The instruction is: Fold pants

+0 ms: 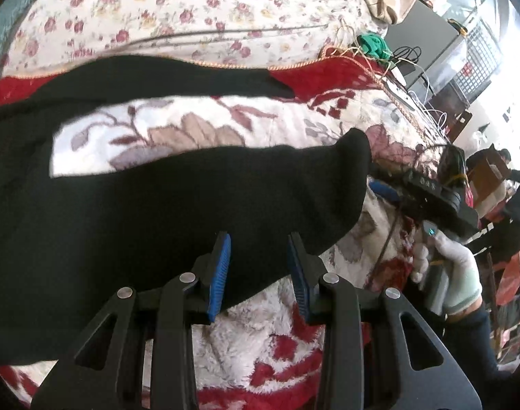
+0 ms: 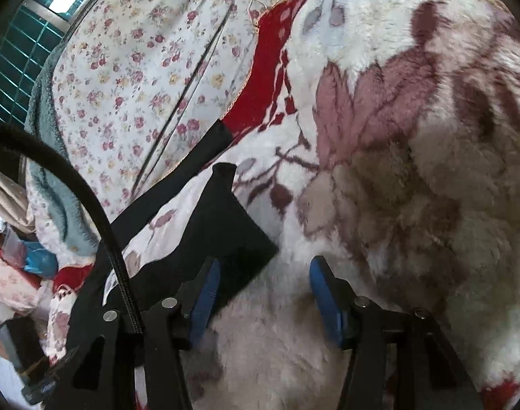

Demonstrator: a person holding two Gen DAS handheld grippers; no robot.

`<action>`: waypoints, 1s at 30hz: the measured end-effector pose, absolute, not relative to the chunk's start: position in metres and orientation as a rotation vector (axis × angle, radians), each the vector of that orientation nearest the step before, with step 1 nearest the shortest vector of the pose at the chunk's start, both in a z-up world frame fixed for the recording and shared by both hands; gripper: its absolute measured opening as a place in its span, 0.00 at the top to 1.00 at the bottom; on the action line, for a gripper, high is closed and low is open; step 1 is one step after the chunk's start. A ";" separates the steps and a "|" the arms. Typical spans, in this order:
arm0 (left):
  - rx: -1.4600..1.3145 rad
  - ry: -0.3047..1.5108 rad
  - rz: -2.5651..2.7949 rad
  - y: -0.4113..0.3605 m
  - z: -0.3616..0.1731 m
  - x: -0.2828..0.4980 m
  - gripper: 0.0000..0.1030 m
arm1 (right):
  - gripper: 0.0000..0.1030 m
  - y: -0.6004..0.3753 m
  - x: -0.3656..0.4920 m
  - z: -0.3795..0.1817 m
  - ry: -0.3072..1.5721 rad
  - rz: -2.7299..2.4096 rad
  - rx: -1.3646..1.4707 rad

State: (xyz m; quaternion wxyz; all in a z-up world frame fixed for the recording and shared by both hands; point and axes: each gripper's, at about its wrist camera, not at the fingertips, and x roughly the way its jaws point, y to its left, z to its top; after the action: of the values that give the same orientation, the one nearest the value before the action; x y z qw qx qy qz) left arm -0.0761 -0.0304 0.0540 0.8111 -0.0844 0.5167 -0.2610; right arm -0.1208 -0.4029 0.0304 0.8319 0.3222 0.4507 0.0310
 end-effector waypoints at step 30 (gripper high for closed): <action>-0.199 1.020 -0.456 0.015 0.080 -0.076 0.62 | 0.57 -0.389 -0.149 0.091 0.908 0.105 0.610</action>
State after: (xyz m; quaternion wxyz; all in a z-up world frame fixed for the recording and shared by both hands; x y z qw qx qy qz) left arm -0.0755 0.0149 0.0800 0.8433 -0.0943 0.4829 -0.2161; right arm -0.1492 -0.3888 0.0911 0.8528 0.2899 0.4315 0.0499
